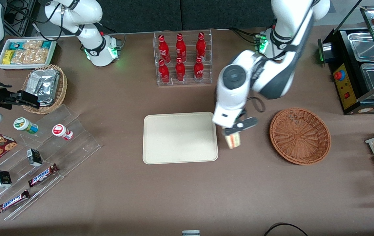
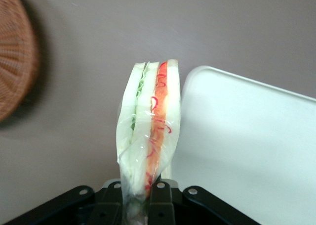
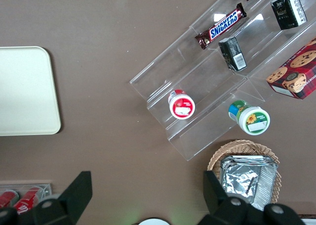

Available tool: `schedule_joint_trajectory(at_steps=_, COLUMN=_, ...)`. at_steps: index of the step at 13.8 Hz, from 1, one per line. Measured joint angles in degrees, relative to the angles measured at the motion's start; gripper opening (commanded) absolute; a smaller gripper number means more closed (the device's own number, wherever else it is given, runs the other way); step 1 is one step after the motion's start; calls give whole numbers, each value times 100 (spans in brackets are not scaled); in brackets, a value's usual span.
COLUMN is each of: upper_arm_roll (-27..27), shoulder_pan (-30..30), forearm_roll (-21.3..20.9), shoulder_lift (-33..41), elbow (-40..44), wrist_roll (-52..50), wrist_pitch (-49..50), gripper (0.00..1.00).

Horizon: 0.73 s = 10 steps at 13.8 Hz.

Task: Place sandwich from basket to tray
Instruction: 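Lift the sandwich with the left gripper and carry it over the tray, then lower the sandwich onto the tray and open the left gripper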

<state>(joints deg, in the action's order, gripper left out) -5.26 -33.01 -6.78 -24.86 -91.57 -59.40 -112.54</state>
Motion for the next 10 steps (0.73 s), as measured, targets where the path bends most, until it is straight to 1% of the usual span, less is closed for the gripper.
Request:
schedule_joint_trajectory(at_steps=4, upper_arm_roll=1, shoulder_pan=-457, forearm_roll=-20, shoulder_lift=-687, elbow=598, wrist_roll=-34, wrist_pitch=-133, gripper=12)
schedule_joint_trajectory(at_steps=7, upper_arm_roll=-1, shoulder_pan=-712, forearm_roll=-30, shoulder_lift=-1019, elbow=689, wrist_roll=-34, wrist_pitch=-823, gripper=12)
schedule_joint_trajectory(at_steps=10, upper_arm_roll=0, shoulder_pan=-965, forearm_roll=-92, shoulder_lift=-1308, elbow=713, wrist_roll=-34, wrist_pitch=-1053, gripper=12)
